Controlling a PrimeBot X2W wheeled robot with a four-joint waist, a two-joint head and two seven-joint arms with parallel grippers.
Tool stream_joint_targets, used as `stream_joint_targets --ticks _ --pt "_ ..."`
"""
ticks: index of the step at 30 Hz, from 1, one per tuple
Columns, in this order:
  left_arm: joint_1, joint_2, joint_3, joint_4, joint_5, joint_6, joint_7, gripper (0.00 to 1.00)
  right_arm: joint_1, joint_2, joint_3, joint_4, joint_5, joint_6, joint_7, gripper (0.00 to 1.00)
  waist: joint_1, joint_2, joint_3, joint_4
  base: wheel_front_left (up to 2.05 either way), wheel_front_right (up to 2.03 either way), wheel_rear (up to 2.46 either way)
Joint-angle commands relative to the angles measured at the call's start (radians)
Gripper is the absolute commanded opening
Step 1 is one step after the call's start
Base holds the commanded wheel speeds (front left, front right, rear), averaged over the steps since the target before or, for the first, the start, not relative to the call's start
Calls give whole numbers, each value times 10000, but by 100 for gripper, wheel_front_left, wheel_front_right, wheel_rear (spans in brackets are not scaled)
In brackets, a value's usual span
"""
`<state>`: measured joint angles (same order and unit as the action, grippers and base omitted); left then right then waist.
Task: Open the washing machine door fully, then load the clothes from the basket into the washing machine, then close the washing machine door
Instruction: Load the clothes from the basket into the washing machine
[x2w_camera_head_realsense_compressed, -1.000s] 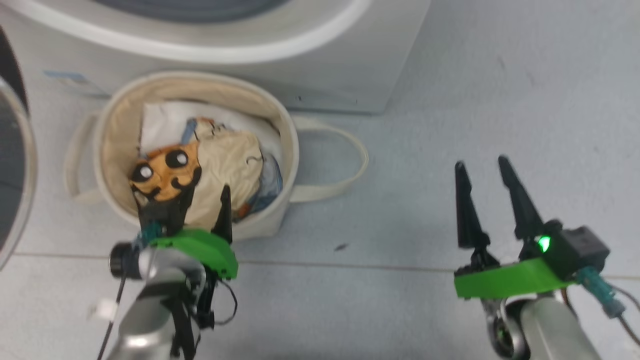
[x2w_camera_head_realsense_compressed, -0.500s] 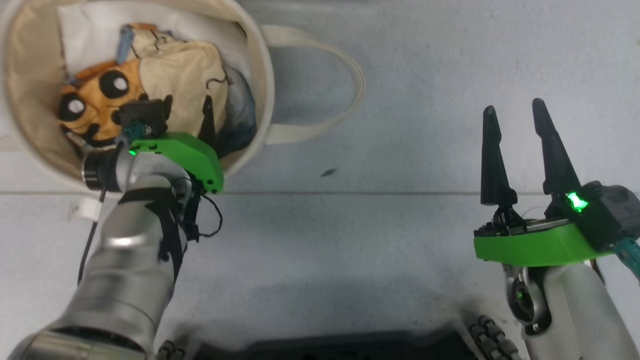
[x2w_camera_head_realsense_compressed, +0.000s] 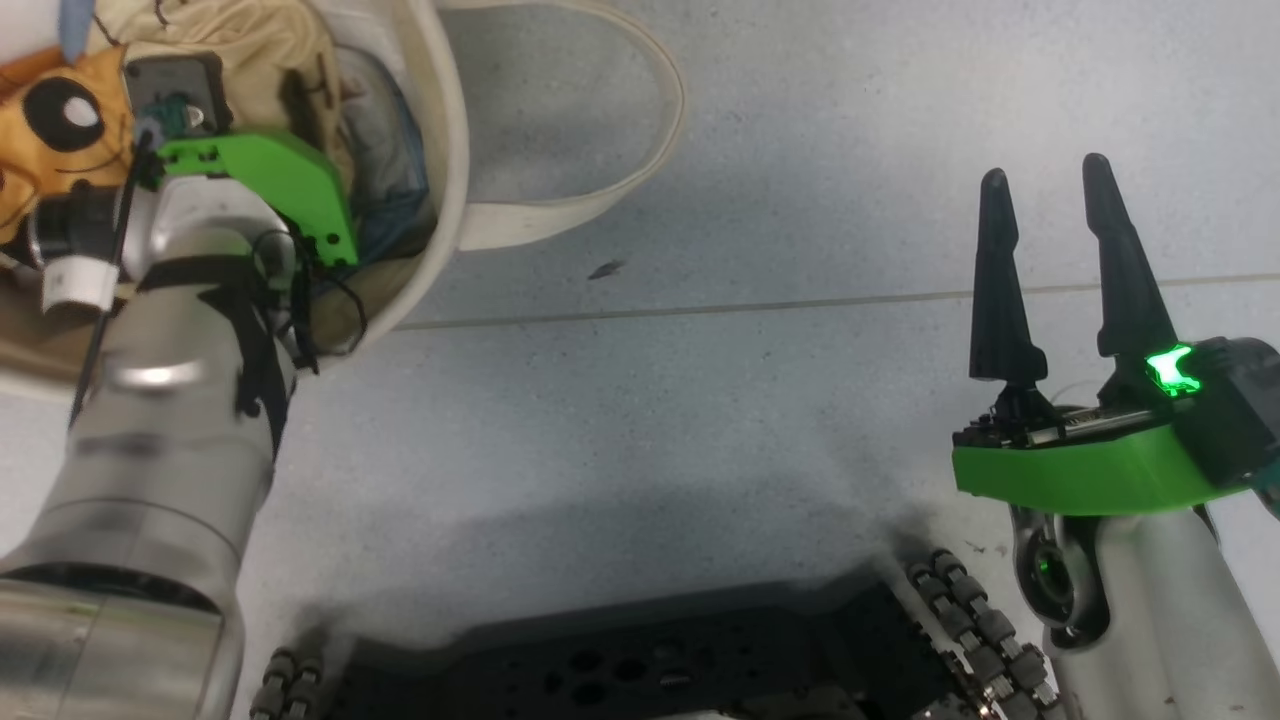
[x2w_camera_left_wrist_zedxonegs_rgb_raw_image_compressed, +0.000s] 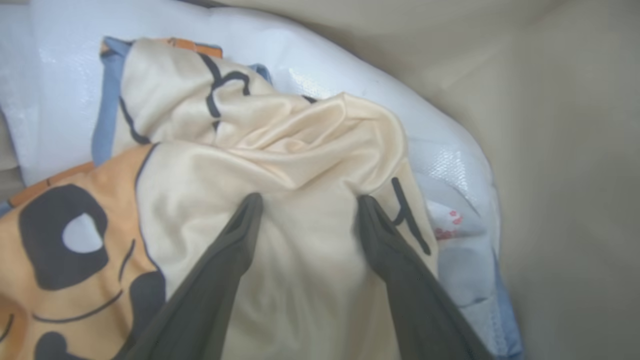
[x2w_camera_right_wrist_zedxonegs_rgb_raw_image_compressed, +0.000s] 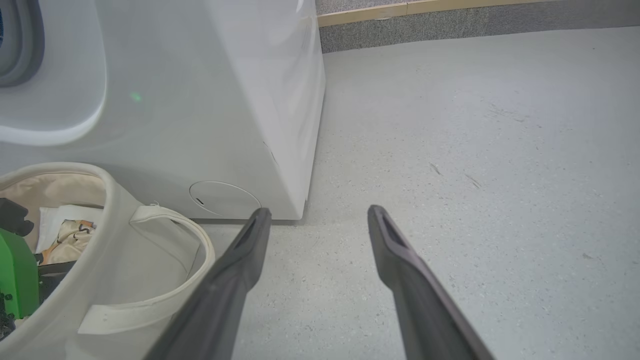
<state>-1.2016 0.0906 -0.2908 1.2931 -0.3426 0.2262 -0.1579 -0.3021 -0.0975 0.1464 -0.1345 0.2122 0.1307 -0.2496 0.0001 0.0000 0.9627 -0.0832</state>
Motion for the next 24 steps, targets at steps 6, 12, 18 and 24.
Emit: stream_joint_targets --ticks 6,12,18,24 --pt "-238 779 -365 -29 469 958 764 100 344 178 410 -285 125 0 -122 100 -1 0 278 -152 0 0 0" --pt "-460 716 -434 -26 375 781 1109 0 380 147 363 -333 112 0 -122 100 -1 0 362 -121 0 0 0" --pt "-405 603 -373 -25 175 668 761 0 370 110 332 -352 92 0 -122 100 -1 0 233 32 0 0 0" --pt "-105 667 -202 -24 -102 510 -5 0 321 95 409 -247 98 0 -122 100 -1 0 -275 170 0 0 0"
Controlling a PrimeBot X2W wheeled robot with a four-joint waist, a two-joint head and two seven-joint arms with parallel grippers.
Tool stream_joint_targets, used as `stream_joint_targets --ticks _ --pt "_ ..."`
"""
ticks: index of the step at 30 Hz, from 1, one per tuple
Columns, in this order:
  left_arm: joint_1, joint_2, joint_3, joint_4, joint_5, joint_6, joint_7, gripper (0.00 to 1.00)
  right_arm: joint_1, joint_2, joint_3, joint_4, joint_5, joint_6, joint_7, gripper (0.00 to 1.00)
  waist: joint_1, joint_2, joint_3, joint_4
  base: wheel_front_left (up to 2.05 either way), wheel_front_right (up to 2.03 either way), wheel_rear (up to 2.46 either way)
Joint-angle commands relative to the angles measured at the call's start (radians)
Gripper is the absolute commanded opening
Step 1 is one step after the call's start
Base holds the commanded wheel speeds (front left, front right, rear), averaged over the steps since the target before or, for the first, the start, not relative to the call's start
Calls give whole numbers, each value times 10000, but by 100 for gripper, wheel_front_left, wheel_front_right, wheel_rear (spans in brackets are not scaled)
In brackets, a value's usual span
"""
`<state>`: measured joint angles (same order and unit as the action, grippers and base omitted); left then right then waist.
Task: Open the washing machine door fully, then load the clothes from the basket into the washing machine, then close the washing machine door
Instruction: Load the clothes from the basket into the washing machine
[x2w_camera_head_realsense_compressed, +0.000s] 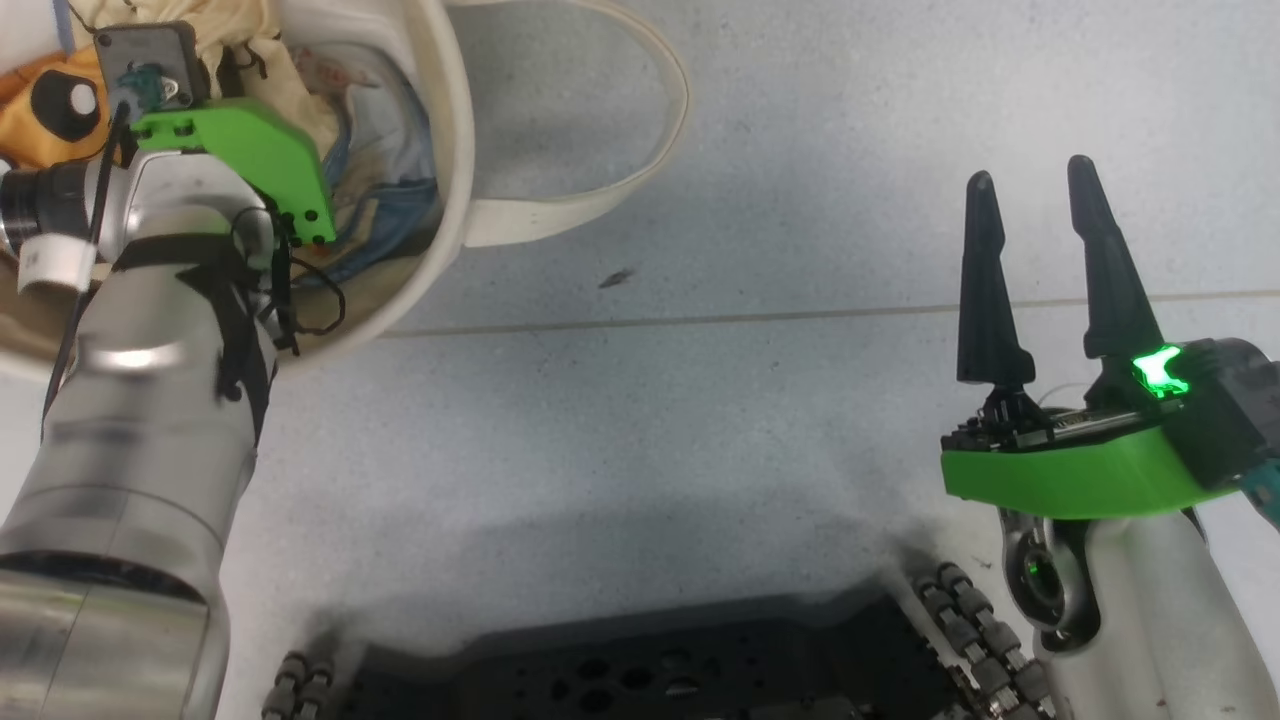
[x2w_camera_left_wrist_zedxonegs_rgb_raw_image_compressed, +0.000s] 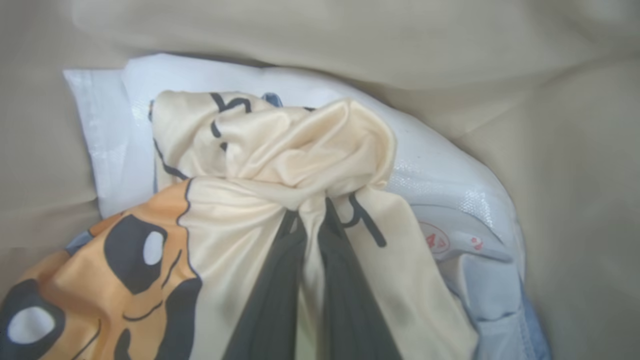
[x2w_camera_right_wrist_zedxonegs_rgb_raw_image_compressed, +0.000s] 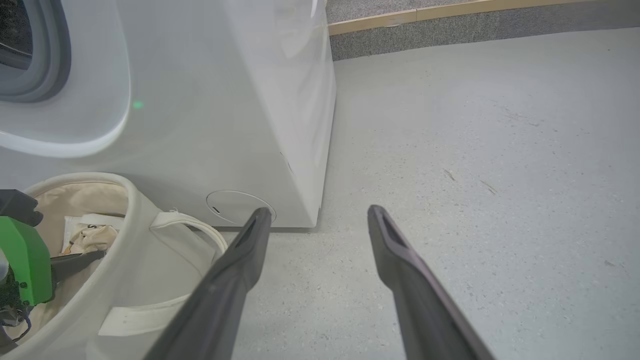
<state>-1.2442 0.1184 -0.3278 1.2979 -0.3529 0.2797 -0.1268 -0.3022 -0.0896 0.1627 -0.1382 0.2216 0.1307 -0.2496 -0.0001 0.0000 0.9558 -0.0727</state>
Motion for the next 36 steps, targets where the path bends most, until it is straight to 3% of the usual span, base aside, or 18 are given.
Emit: stream_joint_targets --ticks 1,6,16,26,32,36 --pt "353 425 177 -79 -10 -51 -597 0 316 18 262 -184 9 0 -122 100 1 0 -316 88 0 0 0" --pt "774 648 179 -579 64 -160 -1320 0 353 6 351 -22 27 0 -122 100 1 0 -1031 257 0 0 0" --pt "3213 1066 1009 -4700 827 241 -1346 0 401 65 519 272 137 0 -122 100 1 0 -2745 596 0 0 0" --pt "6230 415 2553 -8401 1561 -368 -1348 0 762 268 736 732 330 0 -122 100 1 0 -4843 865 0 0 0" --pt "7710 44 2854 -10223 2333 -753 -1348 0 1171 357 735 949 443 0 -122 100 1 0 -6008 1009 0 0 0" --pt "8461 -142 2836 -10971 2815 -736 -1349 0 1461 383 748 1101 500 0 -122 100 1 0 -6625 1130 0 0 0"
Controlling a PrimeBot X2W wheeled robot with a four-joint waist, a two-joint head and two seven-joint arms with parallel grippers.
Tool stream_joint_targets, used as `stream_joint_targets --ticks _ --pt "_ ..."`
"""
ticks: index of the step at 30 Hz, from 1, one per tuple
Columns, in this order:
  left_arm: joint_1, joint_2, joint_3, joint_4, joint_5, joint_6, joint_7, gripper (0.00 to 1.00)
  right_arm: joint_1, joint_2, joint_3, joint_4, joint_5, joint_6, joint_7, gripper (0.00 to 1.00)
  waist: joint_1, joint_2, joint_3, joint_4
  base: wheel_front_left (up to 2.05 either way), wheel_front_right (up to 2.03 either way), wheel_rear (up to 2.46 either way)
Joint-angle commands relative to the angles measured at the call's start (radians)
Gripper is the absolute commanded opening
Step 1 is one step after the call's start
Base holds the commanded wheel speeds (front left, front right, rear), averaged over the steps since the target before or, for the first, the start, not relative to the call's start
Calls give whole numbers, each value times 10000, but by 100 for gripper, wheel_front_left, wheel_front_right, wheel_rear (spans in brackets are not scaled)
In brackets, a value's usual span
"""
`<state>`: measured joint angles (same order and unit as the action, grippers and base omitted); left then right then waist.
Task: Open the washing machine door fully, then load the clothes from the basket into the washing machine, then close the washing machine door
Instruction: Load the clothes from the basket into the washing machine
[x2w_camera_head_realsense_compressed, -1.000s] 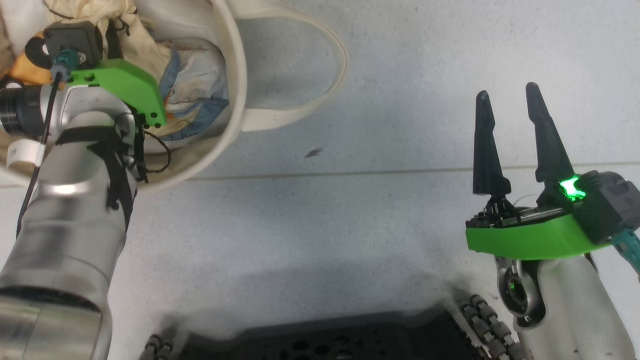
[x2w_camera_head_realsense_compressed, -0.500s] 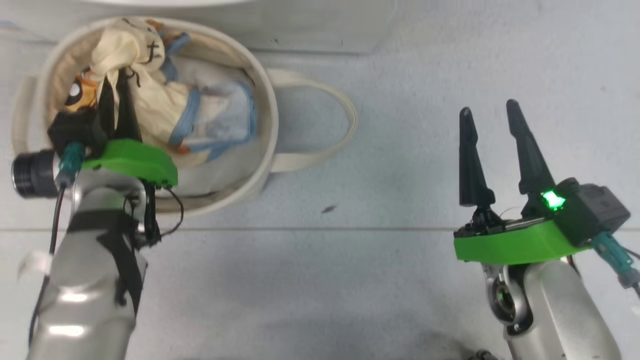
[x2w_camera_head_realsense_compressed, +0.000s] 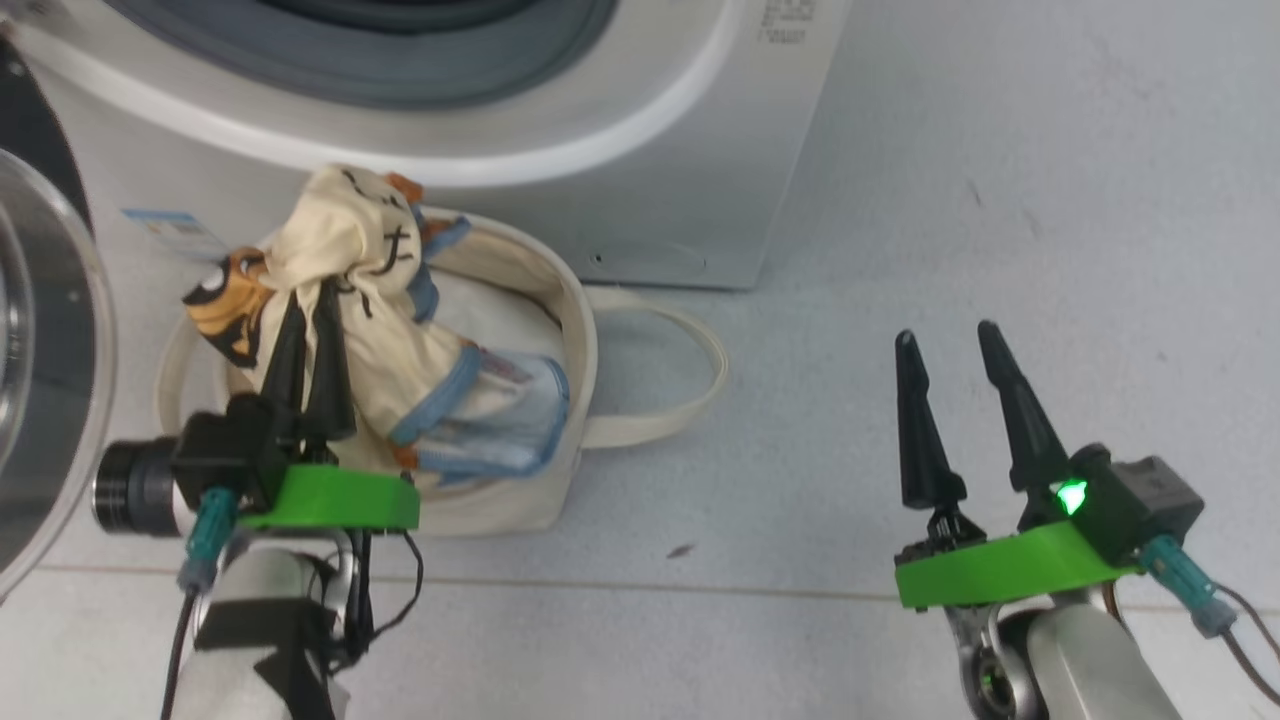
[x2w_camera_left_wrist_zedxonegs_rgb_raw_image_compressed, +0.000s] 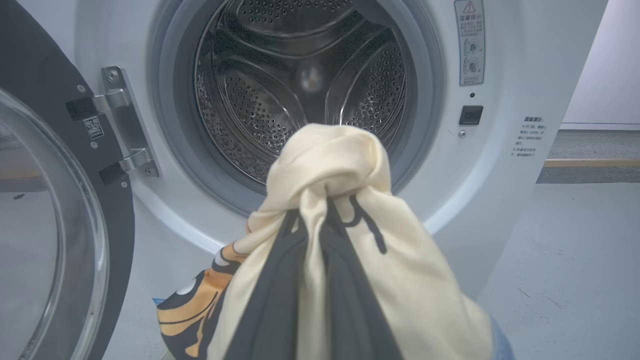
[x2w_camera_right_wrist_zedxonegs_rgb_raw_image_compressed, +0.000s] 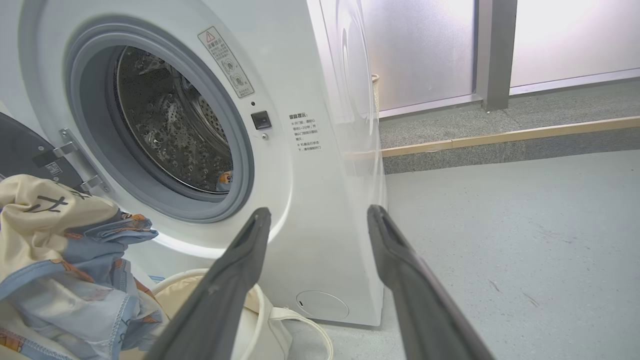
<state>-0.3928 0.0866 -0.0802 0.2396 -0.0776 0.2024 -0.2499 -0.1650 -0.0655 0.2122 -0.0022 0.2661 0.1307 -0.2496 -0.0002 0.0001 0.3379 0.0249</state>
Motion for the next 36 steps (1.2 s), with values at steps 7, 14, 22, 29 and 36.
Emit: stream_joint_targets --ticks 7,14,22,29,36 --pt "991 -85 226 -1248 224 -74 -118 0 487 150 306 -188 414 0 -122 100 2 -1 -1309 299 0 0 0" --pt "1762 -179 -75 -1667 466 -186 -118 0 992 151 95 -164 619 0 -122 100 2 -1 -1870 473 0 0 0" --pt "1930 -254 -69 -1878 406 -159 -118 0 1072 152 96 -235 610 0 -122 100 2 -1 -1861 500 0 0 0" --pt "1598 -287 189 -2130 307 -190 -118 0 972 152 103 -268 511 0 -122 100 2 -1 -1506 378 0 0 0" --pt "239 -79 622 -1968 496 -362 -118 0 673 152 156 -357 331 0 -122 100 2 -1 -543 63 0 0 0"
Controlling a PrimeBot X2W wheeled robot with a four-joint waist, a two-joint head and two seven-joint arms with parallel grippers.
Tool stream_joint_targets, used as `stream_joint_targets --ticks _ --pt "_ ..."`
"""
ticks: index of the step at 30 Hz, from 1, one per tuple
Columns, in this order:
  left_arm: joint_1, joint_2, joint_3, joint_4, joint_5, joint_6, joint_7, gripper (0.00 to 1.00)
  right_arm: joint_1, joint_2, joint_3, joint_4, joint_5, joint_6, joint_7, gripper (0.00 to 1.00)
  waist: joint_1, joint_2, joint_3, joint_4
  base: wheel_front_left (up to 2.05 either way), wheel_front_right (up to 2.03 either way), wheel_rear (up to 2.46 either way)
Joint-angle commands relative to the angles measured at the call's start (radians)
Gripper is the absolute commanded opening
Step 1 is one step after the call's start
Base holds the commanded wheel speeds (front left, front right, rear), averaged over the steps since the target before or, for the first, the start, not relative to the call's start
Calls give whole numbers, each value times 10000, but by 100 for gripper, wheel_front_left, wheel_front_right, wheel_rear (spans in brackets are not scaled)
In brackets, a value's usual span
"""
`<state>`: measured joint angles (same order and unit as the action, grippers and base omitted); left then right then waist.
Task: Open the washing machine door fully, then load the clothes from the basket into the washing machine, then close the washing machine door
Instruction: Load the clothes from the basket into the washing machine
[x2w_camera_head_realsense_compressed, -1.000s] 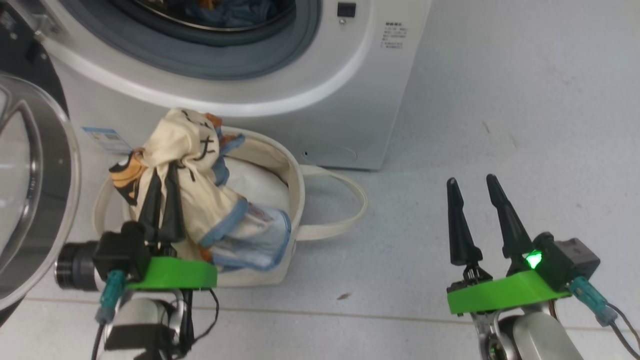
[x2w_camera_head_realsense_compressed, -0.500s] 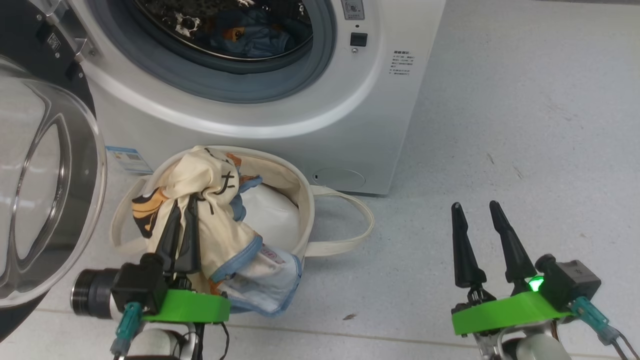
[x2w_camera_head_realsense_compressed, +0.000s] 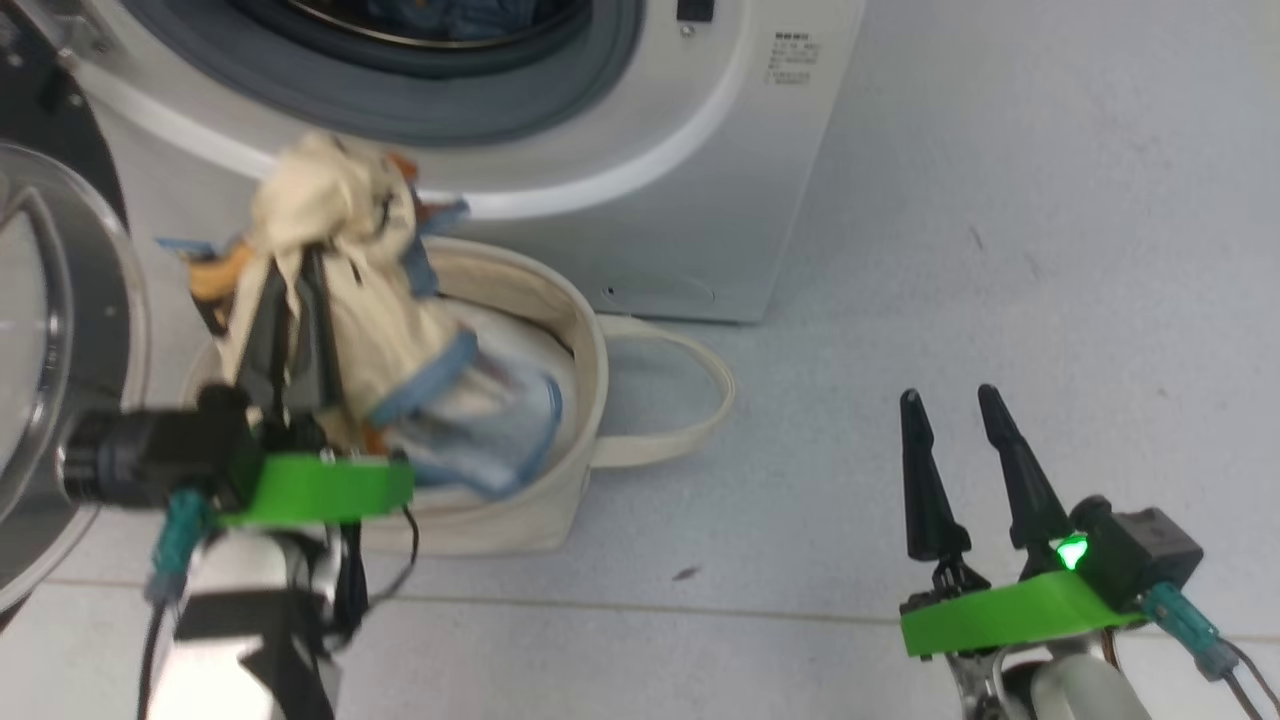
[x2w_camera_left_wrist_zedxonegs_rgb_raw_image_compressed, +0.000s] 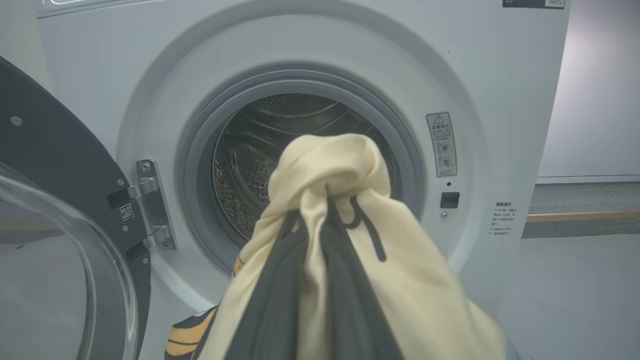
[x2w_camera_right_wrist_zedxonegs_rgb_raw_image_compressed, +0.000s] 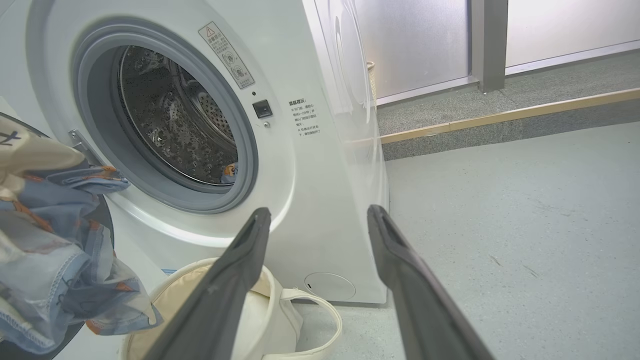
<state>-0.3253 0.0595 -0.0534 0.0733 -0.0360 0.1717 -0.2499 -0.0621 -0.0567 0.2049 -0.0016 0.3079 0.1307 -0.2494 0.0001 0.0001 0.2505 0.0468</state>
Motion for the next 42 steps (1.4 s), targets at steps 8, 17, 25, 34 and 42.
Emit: stream_joint_targets --ticks 8,17,25,34,42 --pt "-3777 651 1024 740 30 -292 -118 0 -960 64 58 -710 -474 0 -124 100 -1 -1 2468 -617 0 0 0" --pt "-7720 1511 1769 2594 -33 -465 -118 0 -1766 38 255 -1062 -504 0 -124 100 -1 -1 4808 -1287 0 0 0" --pt "-10552 2401 2076 2660 289 -447 -118 0 -2259 58 545 -1396 311 0 -124 100 -1 -1 6362 -1969 0 0 0" --pt "-12118 2691 1895 3753 499 -89 -118 0 -2372 62 711 -1385 599 0 -124 100 -1 -1 6813 -2314 0 0 0" --pt "-12013 2468 1620 4400 462 150 -118 100 -2393 63 691 -1385 436 0 -124 100 -1 -1 6698 -2114 0 0 0"
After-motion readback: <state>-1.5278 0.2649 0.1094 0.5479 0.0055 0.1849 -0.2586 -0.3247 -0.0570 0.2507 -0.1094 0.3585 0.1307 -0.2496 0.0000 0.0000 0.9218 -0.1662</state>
